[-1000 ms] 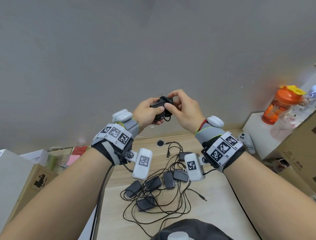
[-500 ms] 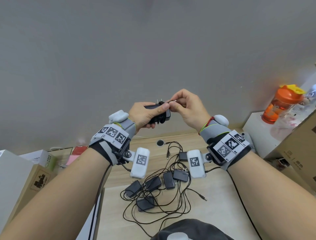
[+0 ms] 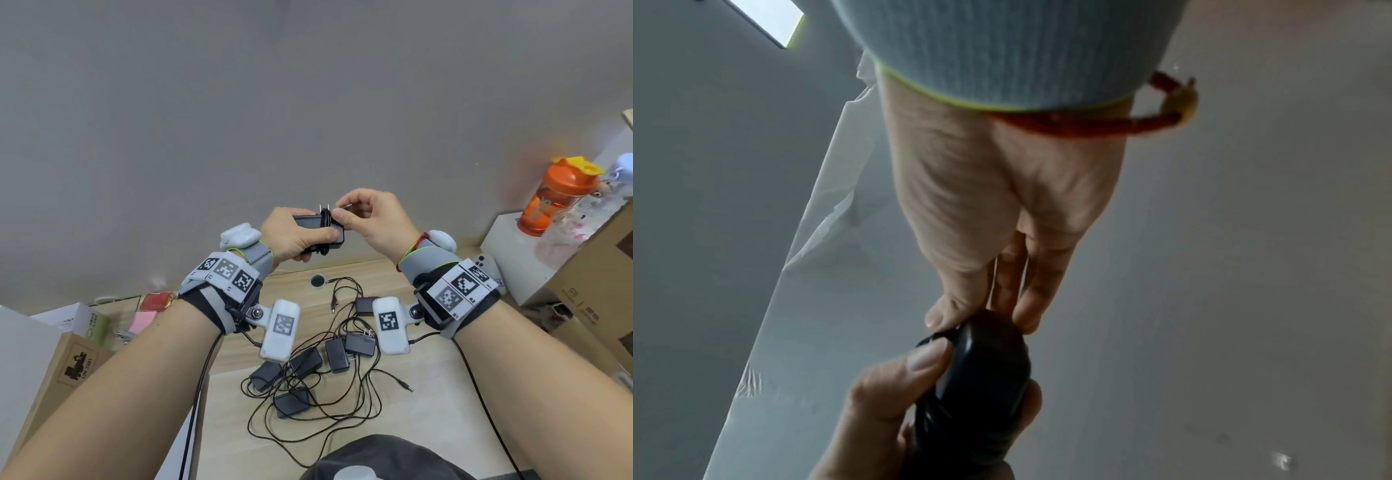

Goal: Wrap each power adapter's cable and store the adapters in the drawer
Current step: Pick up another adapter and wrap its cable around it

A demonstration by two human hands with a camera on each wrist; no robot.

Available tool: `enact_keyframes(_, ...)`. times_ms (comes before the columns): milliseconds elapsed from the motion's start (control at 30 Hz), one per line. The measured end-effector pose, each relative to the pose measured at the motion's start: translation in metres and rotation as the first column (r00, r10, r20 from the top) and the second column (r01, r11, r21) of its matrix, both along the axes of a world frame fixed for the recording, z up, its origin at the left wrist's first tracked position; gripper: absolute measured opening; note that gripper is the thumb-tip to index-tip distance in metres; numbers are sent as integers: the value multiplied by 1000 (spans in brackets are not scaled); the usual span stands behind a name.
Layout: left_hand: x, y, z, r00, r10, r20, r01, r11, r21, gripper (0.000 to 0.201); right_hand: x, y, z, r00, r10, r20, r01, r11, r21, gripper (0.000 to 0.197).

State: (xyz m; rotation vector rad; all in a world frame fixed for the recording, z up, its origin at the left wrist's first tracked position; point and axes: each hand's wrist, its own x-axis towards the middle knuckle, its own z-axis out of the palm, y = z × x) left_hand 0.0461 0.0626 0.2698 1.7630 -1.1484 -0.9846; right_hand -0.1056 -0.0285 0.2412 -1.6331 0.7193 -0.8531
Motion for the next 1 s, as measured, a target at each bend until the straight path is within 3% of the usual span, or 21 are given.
enact_keyframes(133, -7, 3, -3, 994, -109, 26, 109, 994, 7, 31, -8, 3, -5, 997, -70, -36, 71, 997, 31, 13)
enact_keyframes(267, -11, 1, -19, 978, -198, 63, 195, 980, 48, 47, -17, 9, -21, 979, -175, -107, 178, 984, 19, 14)
enact_keyframes(467, -27, 2, -54, 945, -321, 61, 314, 944, 96, 48, -41, 29, -49, 958, -253, -137, 274, 949, 158, 15)
enact_keyframes(633, -49, 9, -99, 901, -433, -19, 431, 891, 146, 39, -72, 62, -78, 944, -285, -164, 324, 890, 320, 12)
enact_keyframes(700, -62, 14, -115, 883, -469, 10, 461, 873, 160, 35, -85, 78, -90, 928, -320, -189, 369, 855, 364, 12)
enact_keyframes(900, -103, 35, -149, 826, -561, -57, 561, 807, 184, 43, -122, 113, -121, 828, -426, -365, 546, 761, 350, 16)
enact_keyframes(1000, -114, 50, -151, 828, -560, -35, 554, 807, 205, 36, -131, 126, -132, 831, -428, -357, 551, 725, 413, 17)
